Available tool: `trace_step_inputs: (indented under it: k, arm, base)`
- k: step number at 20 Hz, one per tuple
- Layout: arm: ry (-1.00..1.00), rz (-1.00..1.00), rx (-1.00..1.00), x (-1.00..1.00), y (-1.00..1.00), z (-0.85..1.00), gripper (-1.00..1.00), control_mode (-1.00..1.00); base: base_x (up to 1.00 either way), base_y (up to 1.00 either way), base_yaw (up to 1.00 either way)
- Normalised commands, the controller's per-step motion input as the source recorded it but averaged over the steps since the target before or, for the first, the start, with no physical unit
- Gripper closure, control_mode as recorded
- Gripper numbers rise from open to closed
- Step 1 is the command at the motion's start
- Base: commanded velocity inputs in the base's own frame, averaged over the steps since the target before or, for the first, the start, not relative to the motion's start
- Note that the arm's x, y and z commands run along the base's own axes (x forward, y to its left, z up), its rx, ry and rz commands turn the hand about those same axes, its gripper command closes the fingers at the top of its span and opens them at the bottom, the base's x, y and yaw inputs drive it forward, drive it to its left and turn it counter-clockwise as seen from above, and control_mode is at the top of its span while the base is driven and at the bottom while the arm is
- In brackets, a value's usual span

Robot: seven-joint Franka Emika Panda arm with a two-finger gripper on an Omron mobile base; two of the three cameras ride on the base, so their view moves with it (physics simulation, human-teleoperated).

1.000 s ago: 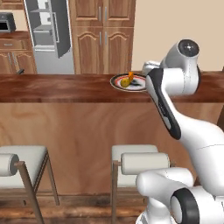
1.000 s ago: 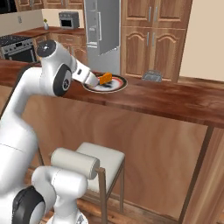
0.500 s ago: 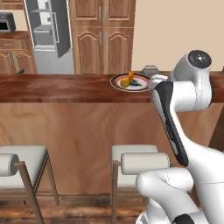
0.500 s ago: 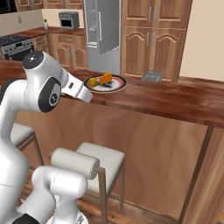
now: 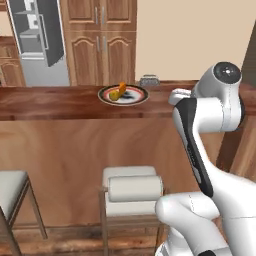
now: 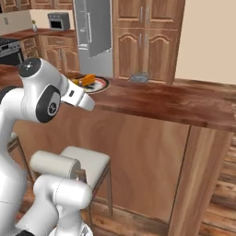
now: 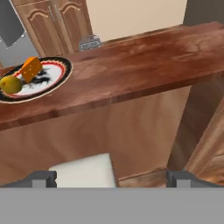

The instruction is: Take the cheese, chicken drumstick, and lemon from the fridge and place them on the plate on the dining counter to create an appetizer plate.

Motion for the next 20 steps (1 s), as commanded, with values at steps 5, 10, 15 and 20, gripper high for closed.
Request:
trace_step_inputs:
  k: [5,10,15,20]
  arm:
    - [0.00,0.00,0.00,0.00,0.00,0.00,-1.00,1.00]
    - [0.00,0.00,0.00,0.00,0.00,0.00,-1.00,1.00]
    - [0.00,0.00,0.00,0.00,0.00,0.00,-1.00,1.00]
    - [0.00,0.00,0.00,0.00,0.00,0.00,-1.00,1.00]
  base:
    - [-0.03,-1.00,-0.28]
    - [-0.01,-1.00,-0.25]
    - [0.16,-1.00,-0.16]
    - [0.61,-1.00,-0.03]
